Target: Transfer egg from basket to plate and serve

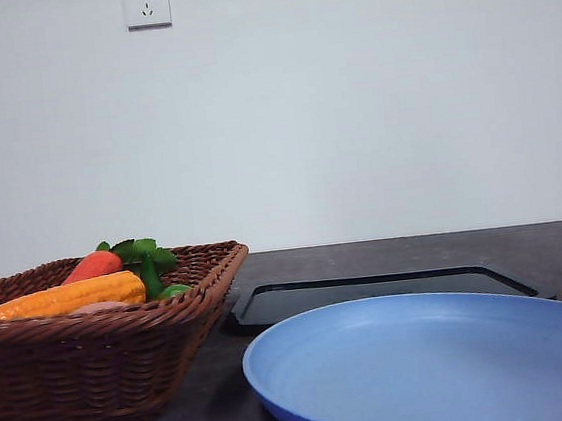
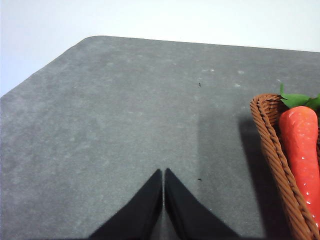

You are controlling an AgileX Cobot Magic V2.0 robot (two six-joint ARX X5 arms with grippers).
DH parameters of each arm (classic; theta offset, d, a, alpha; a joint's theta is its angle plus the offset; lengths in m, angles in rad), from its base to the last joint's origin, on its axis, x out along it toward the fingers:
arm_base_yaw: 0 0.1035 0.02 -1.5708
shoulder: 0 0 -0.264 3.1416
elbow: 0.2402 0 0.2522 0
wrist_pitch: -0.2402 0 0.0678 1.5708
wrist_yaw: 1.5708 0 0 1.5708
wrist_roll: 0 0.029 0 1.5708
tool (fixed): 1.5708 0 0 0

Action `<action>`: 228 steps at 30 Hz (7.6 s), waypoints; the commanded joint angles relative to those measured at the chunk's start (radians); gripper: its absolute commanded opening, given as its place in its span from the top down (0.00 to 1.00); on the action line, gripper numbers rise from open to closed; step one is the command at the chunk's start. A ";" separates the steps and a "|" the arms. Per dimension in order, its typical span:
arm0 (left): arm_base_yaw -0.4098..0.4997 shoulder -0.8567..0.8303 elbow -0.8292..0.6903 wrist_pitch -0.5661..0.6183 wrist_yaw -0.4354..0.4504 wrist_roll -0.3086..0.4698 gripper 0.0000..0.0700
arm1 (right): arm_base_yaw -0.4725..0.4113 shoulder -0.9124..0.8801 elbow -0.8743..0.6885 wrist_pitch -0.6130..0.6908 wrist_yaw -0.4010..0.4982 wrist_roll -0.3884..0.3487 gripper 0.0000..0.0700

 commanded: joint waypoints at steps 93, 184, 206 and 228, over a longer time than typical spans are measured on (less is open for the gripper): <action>-0.346 0.962 0.706 -0.339 0.677 -0.089 0.51 | 0.266 1.087 0.364 -0.199 -0.412 0.397 0.84; -0.689 1.586 1.411 -0.836 0.270 0.306 0.68 | 0.201 0.612 0.500 -0.520 -0.298 0.467 1.00; -1.042 1.746 1.489 -0.554 0.238 0.262 0.63 | 0.221 0.880 0.504 -0.533 -0.377 0.370 1.00; -1.114 1.908 1.489 -0.489 0.190 0.280 0.44 | 0.221 0.880 0.537 -0.586 -0.396 0.339 1.00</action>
